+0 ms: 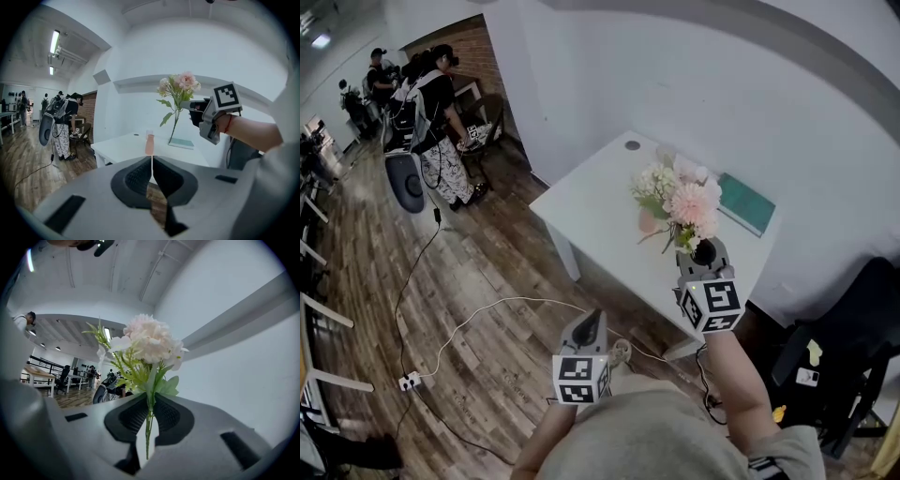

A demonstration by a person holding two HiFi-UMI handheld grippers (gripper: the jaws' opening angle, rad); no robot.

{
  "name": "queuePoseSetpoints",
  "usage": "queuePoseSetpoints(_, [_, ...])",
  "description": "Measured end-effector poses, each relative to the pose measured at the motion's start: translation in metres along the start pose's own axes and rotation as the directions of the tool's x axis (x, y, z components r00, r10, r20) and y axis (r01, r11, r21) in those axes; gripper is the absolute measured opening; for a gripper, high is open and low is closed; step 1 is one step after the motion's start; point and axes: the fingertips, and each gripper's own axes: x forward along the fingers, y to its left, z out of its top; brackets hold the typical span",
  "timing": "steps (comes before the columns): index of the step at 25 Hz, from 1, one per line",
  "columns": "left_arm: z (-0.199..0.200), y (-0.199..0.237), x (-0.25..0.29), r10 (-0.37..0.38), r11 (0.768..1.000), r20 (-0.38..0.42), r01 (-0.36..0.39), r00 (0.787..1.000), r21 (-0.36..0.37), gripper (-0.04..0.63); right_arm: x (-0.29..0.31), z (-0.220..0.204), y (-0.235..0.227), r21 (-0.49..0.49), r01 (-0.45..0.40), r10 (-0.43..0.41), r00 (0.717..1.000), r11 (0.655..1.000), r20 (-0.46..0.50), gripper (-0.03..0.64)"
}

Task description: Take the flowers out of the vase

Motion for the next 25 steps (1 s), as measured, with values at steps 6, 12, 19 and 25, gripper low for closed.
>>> queuePoseSetpoints(6, [-0.018,-0.013,-0.029,0.013,1.0,0.006,-0.013,1.0,-0.002,0.009,-0.048,-0.01,0.018,0.006,-0.012,0.012,1.0,1.0,-0.011,0.032])
queuePoseSetpoints(12, [-0.031,-0.019,-0.052,0.032,0.999,0.023,-0.032,0.999,-0.016,0.009,-0.087,-0.018,0.033,0.012,-0.022,0.022,1.0,1.0,-0.021,0.032])
queuePoseSetpoints(19, [-0.038,-0.023,-0.065,0.051,0.998,0.035,-0.05,0.998,-0.025,0.009,-0.117,-0.027,0.052,0.023,-0.048,0.049,0.998,0.999,-0.031,0.032])
queuePoseSetpoints(25, [-0.034,-0.031,-0.068,0.052,0.999,0.041,-0.051,0.998,-0.017,0.009,-0.129,-0.03,0.055,0.039,-0.056,0.057,0.998,0.998,-0.035,0.032])
